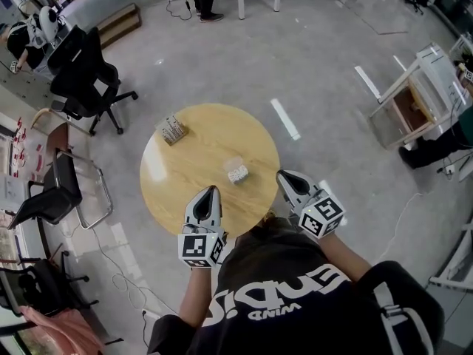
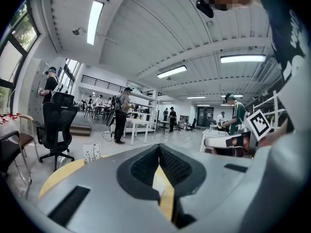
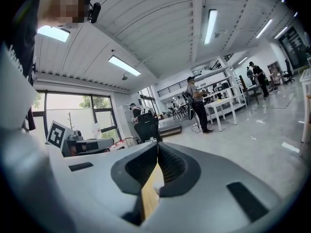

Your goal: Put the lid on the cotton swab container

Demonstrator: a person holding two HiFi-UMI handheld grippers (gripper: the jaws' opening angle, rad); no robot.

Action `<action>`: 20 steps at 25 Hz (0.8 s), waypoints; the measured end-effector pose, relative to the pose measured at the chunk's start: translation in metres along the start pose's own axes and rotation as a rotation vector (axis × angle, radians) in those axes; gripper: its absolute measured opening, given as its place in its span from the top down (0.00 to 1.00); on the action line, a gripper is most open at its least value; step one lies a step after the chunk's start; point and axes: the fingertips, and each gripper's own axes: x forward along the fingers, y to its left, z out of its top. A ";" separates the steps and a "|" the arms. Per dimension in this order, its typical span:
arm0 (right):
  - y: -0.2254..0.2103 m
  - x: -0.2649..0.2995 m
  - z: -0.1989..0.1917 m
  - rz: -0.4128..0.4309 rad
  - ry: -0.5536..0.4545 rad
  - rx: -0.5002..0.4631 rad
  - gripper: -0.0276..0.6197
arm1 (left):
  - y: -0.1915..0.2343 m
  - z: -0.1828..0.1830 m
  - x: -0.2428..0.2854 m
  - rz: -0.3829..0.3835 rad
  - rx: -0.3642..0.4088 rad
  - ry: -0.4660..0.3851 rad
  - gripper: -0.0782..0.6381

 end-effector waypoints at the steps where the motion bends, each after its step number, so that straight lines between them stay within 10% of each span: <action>1: -0.002 0.003 0.000 0.005 0.003 -0.001 0.95 | 0.000 -0.001 0.003 -0.006 0.009 0.005 0.88; 5: -0.007 0.016 0.003 0.032 0.018 -0.006 0.95 | 0.003 -0.007 0.012 -0.017 0.028 0.018 0.86; 14: -0.017 0.039 0.012 0.083 0.032 -0.022 0.95 | 0.005 -0.018 0.033 -0.067 0.031 0.033 0.48; 20: -0.023 0.053 0.014 0.102 0.039 -0.021 0.95 | 0.010 -0.053 0.053 -0.124 0.060 0.136 0.45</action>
